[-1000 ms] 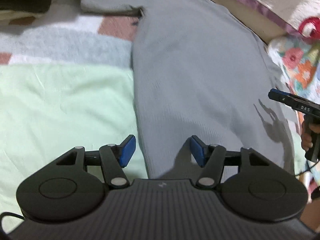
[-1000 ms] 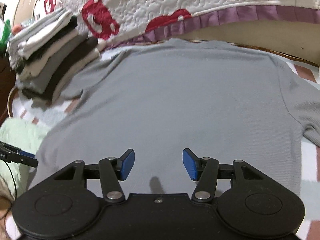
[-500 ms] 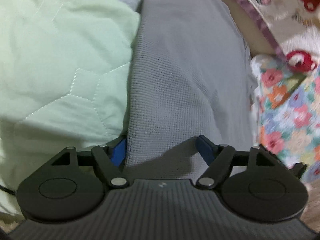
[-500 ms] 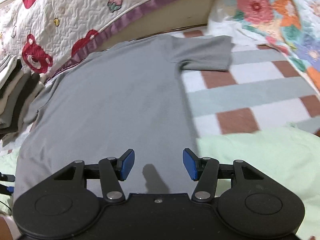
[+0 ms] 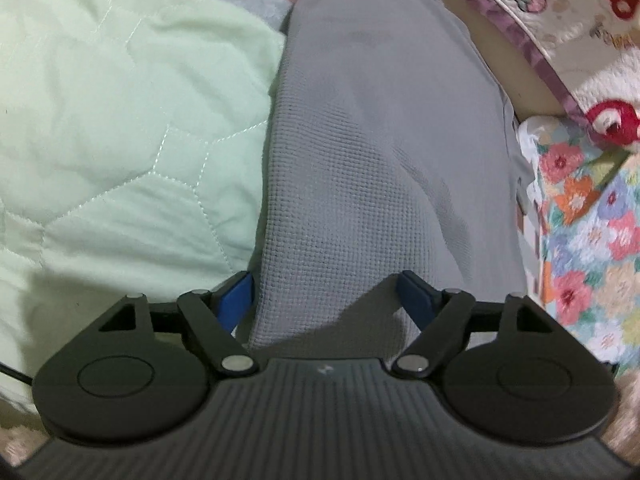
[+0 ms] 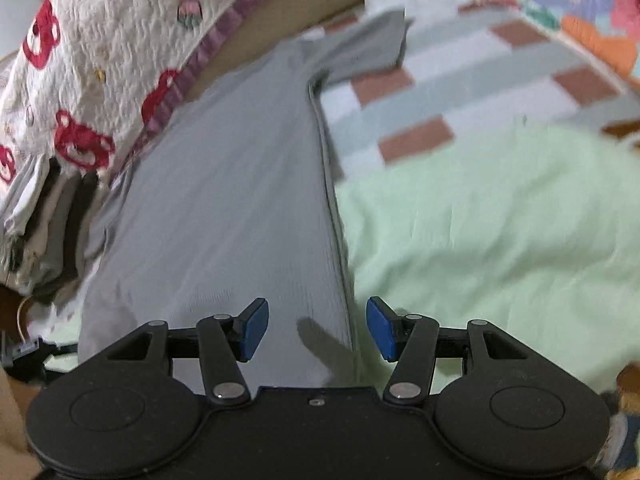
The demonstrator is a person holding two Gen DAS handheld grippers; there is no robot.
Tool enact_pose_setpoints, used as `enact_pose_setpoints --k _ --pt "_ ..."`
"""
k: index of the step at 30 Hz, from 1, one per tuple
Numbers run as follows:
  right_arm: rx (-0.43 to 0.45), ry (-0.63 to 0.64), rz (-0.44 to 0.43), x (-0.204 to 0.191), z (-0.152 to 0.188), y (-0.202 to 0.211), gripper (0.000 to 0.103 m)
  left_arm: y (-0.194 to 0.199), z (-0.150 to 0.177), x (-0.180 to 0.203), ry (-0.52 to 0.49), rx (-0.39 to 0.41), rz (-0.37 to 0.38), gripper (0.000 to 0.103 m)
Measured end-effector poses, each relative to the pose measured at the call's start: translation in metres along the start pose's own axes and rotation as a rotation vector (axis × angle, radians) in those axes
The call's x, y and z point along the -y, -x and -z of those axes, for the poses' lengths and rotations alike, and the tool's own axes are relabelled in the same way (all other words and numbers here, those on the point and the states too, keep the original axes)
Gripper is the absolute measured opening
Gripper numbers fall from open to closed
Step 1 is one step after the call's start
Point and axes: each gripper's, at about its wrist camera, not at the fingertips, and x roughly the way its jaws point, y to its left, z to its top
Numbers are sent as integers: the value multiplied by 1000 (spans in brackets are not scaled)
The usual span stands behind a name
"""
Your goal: Fold clothes
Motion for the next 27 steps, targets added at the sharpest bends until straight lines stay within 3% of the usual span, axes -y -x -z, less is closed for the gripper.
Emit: enact_pose_setpoints --k 4,7,9,10,12,14,19,22,23,27 --pt "-28 -49 -28 6 9 -11 64 4 -1 9 -58 25 -18 52" --pt "-86 -102 -192 8 11 -14 58 4 -2 13 -84 27 -4 35" --pt "-96 -177 -219 14 13 -18 54 4 -2 16 -100 28 5 31" --pt "-89 -207 -221 18 15 -20 48 4 -1 17 -118 32 -7 21" --pt "-62 -217 -208 20 18 -20 7 3 1 22 -161 41 -39 15" --pt "-31 -208 -209 18 21 -19 7 4 4 28 -198 56 -63 8" --pt "55 -130 -263 1 9 -9 7 20 6 29 -237 99 -15 4" --pt "4 -115 -165 -1 -3 -12 6 33 6 36 -277 152 25 4" --pt "-19 -109 -117 -1 -6 -14 7 34 7 38 -290 148 40 4" --pt "-23 -99 -97 -7 -8 -16 7 25 10 30 -268 82 50 7"
